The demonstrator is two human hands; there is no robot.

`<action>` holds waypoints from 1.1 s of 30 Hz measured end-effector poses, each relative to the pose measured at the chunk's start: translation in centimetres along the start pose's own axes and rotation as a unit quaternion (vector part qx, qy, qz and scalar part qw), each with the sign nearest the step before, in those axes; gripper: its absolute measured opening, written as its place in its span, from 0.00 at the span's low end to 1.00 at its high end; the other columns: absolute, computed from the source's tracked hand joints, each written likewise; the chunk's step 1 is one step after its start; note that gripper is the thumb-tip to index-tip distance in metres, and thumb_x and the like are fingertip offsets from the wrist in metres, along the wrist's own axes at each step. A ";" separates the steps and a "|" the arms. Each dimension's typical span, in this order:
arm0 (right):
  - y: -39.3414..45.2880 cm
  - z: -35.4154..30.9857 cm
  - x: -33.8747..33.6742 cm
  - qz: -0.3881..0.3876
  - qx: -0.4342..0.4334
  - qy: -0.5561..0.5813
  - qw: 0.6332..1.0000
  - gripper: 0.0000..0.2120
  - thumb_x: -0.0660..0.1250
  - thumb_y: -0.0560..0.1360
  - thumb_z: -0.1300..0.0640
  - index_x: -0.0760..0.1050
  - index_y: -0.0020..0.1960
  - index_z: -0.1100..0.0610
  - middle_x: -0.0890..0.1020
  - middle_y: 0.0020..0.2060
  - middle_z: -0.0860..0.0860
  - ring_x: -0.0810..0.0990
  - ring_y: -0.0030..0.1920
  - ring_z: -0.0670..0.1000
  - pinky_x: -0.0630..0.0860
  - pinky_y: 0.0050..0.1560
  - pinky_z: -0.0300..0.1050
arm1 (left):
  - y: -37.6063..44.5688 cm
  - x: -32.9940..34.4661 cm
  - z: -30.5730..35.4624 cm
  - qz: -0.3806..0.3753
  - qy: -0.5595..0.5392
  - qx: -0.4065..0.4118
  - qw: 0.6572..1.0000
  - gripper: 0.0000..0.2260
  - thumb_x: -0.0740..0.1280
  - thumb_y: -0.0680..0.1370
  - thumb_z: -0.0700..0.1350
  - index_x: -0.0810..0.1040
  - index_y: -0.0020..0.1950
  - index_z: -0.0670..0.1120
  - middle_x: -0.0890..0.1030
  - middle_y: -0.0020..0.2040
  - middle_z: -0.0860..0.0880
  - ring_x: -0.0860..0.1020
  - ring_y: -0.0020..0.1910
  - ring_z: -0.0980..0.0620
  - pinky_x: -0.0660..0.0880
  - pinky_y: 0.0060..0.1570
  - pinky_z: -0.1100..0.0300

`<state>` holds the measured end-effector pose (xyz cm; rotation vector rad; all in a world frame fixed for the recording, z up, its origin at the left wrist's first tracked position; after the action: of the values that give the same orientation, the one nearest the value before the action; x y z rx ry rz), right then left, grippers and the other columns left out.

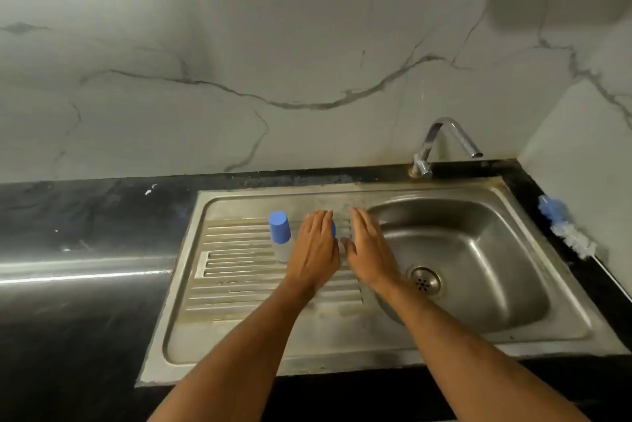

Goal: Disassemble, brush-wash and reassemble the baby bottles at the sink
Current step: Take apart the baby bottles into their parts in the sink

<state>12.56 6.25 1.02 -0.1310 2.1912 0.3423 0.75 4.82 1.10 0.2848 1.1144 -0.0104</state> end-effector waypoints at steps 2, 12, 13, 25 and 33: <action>-0.1 0.4 1.2 -0.047 0.040 0.018 0.998 0.38 0.69 0.77 0.60 0.53 0.80 0.56 0.59 0.78 0.54 0.60 0.77 0.53 0.63 0.75 0.48 | 0.1 0.1 -0.3 -0.006 -0.014 -0.015 1.000 0.26 0.67 0.78 0.40 0.66 0.75 0.37 0.70 0.73 0.40 0.69 0.72 0.43 0.66 0.74 0.52; 0.3 1.1 5.2 -0.071 0.123 0.117 0.983 0.18 0.71 0.74 0.59 0.70 0.60 0.49 0.78 0.54 0.47 0.79 0.54 0.47 0.79 0.57 0.46 | 0.4 0.8 -0.7 -0.014 -0.107 -0.016 0.994 0.21 0.71 0.76 0.35 0.71 0.66 0.42 0.70 0.65 0.47 0.77 0.56 0.50 0.78 0.57 0.60; 0.1 1.2 5.1 -0.061 0.131 0.128 0.981 0.16 0.71 0.75 0.60 0.71 0.59 0.50 0.79 0.53 0.47 0.79 0.52 0.46 0.80 0.56 0.47 | 0.4 0.7 -0.6 -0.013 -0.117 -0.016 0.993 0.20 0.71 0.76 0.36 0.71 0.67 0.42 0.70 0.65 0.47 0.76 0.56 0.50 0.76 0.57 0.62; -1.2 3.3 -3.0 0.089 0.159 0.200 0.963 0.25 0.79 0.68 0.58 0.72 0.60 0.50 0.79 0.51 0.46 0.81 0.49 0.44 0.77 0.47 0.33 | 2.4 1.6 0.6 -0.074 -0.245 0.030 0.966 0.23 0.68 0.80 0.52 0.69 0.73 0.48 0.74 0.70 0.50 0.73 0.67 0.56 0.72 0.69 0.54; -2.1 3.3 -5.7 0.116 0.153 0.197 0.961 0.24 0.79 0.67 0.61 0.73 0.58 0.49 0.81 0.49 0.48 0.83 0.48 0.47 0.83 0.51 0.46 | 3.5 3.9 3.5 -0.107 -0.273 0.040 0.955 0.32 0.76 0.75 0.50 0.66 0.75 0.54 0.74 0.71 0.52 0.73 0.68 0.54 0.71 0.70 0.51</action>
<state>19.00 5.07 3.31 0.2532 2.6335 0.1058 6.10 7.96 -0.19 0.2141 0.5896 -0.3113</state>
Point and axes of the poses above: each hand's wrist, its own y-axis towards the middle knuckle, its own x-axis out of the palm, z = x × y, the point moved 5 cm from there along y, towards the middle knuckle
